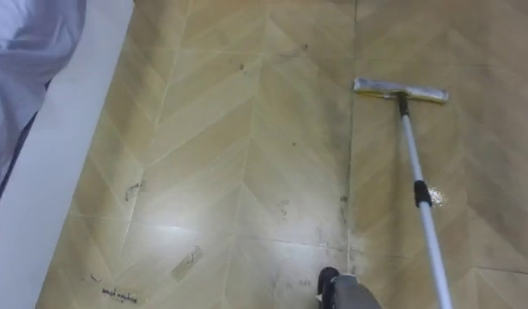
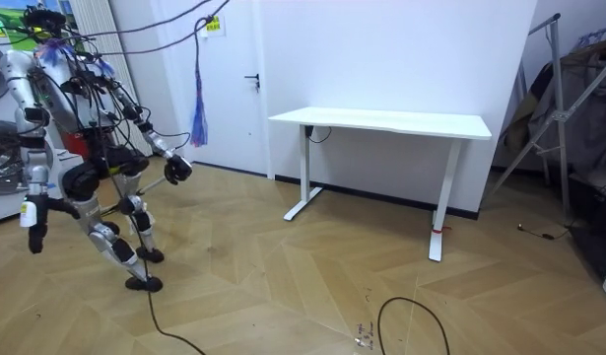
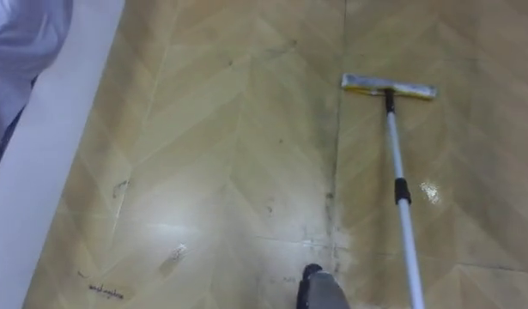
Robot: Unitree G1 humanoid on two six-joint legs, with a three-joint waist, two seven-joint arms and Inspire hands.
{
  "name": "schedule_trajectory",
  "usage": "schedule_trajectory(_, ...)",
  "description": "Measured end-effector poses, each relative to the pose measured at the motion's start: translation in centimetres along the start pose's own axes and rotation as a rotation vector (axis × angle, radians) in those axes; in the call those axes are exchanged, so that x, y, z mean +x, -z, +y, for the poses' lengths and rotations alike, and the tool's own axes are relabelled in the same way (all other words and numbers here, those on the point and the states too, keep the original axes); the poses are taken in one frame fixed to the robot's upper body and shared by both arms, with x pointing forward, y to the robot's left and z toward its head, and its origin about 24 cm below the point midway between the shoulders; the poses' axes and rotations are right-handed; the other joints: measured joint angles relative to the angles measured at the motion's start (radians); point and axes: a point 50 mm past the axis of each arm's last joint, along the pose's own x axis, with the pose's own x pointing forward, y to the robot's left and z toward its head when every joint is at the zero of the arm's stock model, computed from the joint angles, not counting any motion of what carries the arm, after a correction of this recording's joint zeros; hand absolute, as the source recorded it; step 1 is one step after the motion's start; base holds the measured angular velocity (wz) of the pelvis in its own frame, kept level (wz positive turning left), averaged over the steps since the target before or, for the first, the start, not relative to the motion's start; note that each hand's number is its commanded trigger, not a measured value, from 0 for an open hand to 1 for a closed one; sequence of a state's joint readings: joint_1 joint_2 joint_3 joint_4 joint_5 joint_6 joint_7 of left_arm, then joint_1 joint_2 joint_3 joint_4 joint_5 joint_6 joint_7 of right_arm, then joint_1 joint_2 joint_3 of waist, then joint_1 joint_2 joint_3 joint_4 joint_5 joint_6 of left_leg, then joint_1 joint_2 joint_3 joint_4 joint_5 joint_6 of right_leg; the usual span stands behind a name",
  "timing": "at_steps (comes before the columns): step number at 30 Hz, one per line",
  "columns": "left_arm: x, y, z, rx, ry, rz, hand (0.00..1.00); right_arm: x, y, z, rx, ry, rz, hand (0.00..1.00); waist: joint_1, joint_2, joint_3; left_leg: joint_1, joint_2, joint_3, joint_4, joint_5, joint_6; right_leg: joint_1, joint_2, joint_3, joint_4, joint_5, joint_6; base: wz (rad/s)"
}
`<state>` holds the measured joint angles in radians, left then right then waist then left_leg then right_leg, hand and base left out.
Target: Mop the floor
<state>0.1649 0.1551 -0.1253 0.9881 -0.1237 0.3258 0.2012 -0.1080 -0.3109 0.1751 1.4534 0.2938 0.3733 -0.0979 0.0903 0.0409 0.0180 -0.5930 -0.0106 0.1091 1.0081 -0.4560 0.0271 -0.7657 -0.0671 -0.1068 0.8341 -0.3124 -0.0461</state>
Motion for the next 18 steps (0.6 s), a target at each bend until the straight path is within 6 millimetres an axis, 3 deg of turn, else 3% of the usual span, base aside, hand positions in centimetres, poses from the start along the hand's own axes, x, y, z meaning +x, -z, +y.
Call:
schedule_trajectory(1, 0.0, -0.2, 0.2, -0.007, -0.009, -0.006, 0.0, -0.5, -1.7, -0.2, 0.001, 0.007, -0.04, 1.0, 0.005, -0.023, 0.0051, -0.048, 0.005, -0.001, 0.091, 0.056, -0.019, -0.012, -0.002, 0.007, 0.028, -0.013, -0.002, -0.12)
schedule_trajectory(2, 0.0, -0.3, 0.4, -0.032, -0.015, -0.013, 0.0, -1.8, -5.4, -0.9, 0.006, 0.022, -0.135, 1.0, 0.031, -0.042, 0.0046, -0.129, 0.019, -0.004, 0.235, 0.178, -0.037, -0.023, 0.001, 0.013, 0.067, -0.036, -0.013, -0.31)
schedule_trajectory(3, -0.1, -0.6, 0.5, -0.049, -0.014, -0.024, 0.0, -3.3, -8.8, -1.5, 0.009, 0.036, -0.237, 1.0, 0.055, -0.059, 0.0123, -0.189, 0.022, -0.01, 0.338, 0.304, -0.036, -0.021, 0.005, 0.016, 0.097, -0.06, -0.026, -0.29)
schedule_trajectory(4, -0.1, -0.6, 0.5, -0.042, -0.015, -0.027, 0.0, -3.9, -10.1, -1.9, 0.009, 0.043, -0.283, 1.0, 0.061, -0.073, 0.0142, -0.219, 0.022, -0.017, 0.373, 0.33, -0.039, -0.021, 0.01, 0.019, 0.109, -0.072, -0.031, -0.05)
schedule_trajectory(5, -0.1, -0.9, 0.7, -0.037, -0.018, -0.041, 0.0, -5.2, -12.3, -2.6, 0.021, 0.049, -0.369, 1.0, 0.077, -0.073, 0.0127, -0.274, 0.03, -0.027, 0.395, 0.314, -0.027, -0.016, 0.028, 0.025, 0.125, -0.091, -0.04, 0.0)
schedule_trajectory(6, -0.2, -1.2, 0.8, -0.038, -0.017, -0.059, 0.0, -6.4, -14.3, -3.0, 0.03, 0.048, -0.436, 1.0, 0.112, -0.072, 0.0114, -0.31, 0.045, -0.028, 0.342, 0.271, -0.018, -0.007, 0.04, 0.024, 0.129, -0.105, -0.045, -0.04)
schedule_trajectory(7, -0.2, -1.1, 0.9, -0.038, -0.018, -0.062, 0.0, -7.0, -15.1, -2.9, 0.032, 0.041, -0.464, 1.0, 0.121, -0.074, 0.0123, -0.318, 0.046, -0.028, 0.277, 0.243, -0.019, 0.003, 0.042, 0.025, 0.125, -0.11, -0.044, -0.1)
schedule_trajectory(8, -0.2, -0.9, 1.0, -0.027, -0.017, -0.062, 0.0, -7.5, -15.7, -2.8, 0.037, 0.022, -0.491, 1.0, 0.131, -0.076, 0.0115, -0.313, 0.046, -0.026, 0.107, 0.216, -0.021, 0.03, 0.043, 0.022, 0.111, -0.119, -0.03, 0.05)
schedule_trajectory(9, -0.2, -0.8, 0.9, -0.016, -0.008, -0.063, 0.0, -7.3, -15.5, -2.7, 0.043, 0.014, -0.486, 1.0, 0.138, -0.073, 0.0106, -0.287, 0.044, -0.027, -0.089, 0.219, -0.022, 0.064, 0.041, 0.02, 0.096, -0.14, -0.02, 0.1)
schedule_trajectory(10, -0.2, -0.7, 0.9, -0.016, -0.004, -0.064, 0.0, -7.1, -15.2, -2.7, 0.046, 0.008, -0.477, 1.0, 0.136, -0.067, 0.0105, -0.274, 0.045, -0.022, -0.161, 0.222, 0.002, 0.084, 0.04, 0.016, 0.089, -0.153, -0.017, 0.2)
schedule_trajectory(11, -0.1, -0.5, 1.1, -0.009, 0.002, -0.056, 0.0, -6.0, -13.7, -2.6, 0.039, 0.002, -0.439, 1.0, 0.129, -0.066, 0.0074, -0.251, 0.036, -0.007, -0.18, 0.218, 0.036, 0.119, 0.023, 0.012, 0.074, -0.172, 0.006, 0.4)
schedule_trajectory(12, -0.2, -0.8, 0.9, 0.006, 0.012, -0.068, 0.0, -4.7, -11.8, -3.0, 0.04, 0.012, -0.384, 1.0, 0.119, -0.052, 0.0085, -0.223, 0.017, -0.007, -0.19, 0.201, 0.063, 0.161, 0.006, 0.0, 0.045, -0.18, 0.02, 0.47)
schedule_trajectory(13, -0.2, -1.1, 0.8, 0.013, 0.017, -0.077, 0.0, -4.1, -10.7, -3.2, 0.035, 0.018, -0.354, 1.0, 0.114, -0.046, 0.0096, -0.208, 0.006, -0.005, -0.196, 0.192, 0.074, 0.174, -0.004, 0.0, 0.037, -0.182, 0.025, 0.46)
schedule_trajectory(14, -0.1, -1.6, 0.7, 0.016, 0.023, -0.084, 0.0, -2.9, -8.4, -3.4, 0.022, 0.032, -0.289, 1.0, 0.099, -0.036, 0.0043, -0.183, -0.02, -0.003, -0.206, 0.178, 0.093, 0.191, -0.024, 0.004, 0.053, -0.184, 0.031, 0.29)
schedule_trajectory(15, -0.2, -2.1, 0.7, 0.023, 0.02, -0.101, 0.0, -1.8, -6.0, -3.7, -0.008, 0.053, -0.223, 1.0, 0.088, -0.028, 0.0022, -0.16, -0.043, 0.008, -0.212, 0.158, 0.109, 0.187, -0.04, 0.024, 0.112, -0.168, 0.057, 0.24)
schedule_trajectory(16, -0.2, -2.3, 0.7, 0.032, 0.019, -0.113, 0.0, -1.3, -4.7, -3.9, -0.016, 0.063, -0.19, 1.0, 0.081, -0.021, 0.0012, -0.149, -0.051, 0.012, -0.209, 0.145, 0.117, 0.18, -0.044, 0.039, 0.146, -0.152, 0.071, 0.12)
schedule_trajectory(17, -0.2, -2.7, 0.7, 0.019, 0.018, -0.128, 0.0, -0.3, -2.0, -4.0, -0.027, 0.077, -0.123, 1.0, 0.072, -0.005, -0.0062, -0.125, -0.065, 0.019, -0.203, 0.121, 0.128, 0.159, -0.057, 0.062, 0.22, -0.112, 0.088, 0.08)
schedule_trajectory(18, -0.2, -2.7, 0.6, 0.004, 0.019, -0.134, 0.0, 0.3, 0.4, -3.7, -0.038, 0.085, -0.068, 1.0, 0.05, 0.015, -0.0135, -0.101, -0.078, 0.014, -0.198, 0.093, 0.138, 0.134, -0.061, 0.082, 0.291, -0.057, 0.092, 0.13)
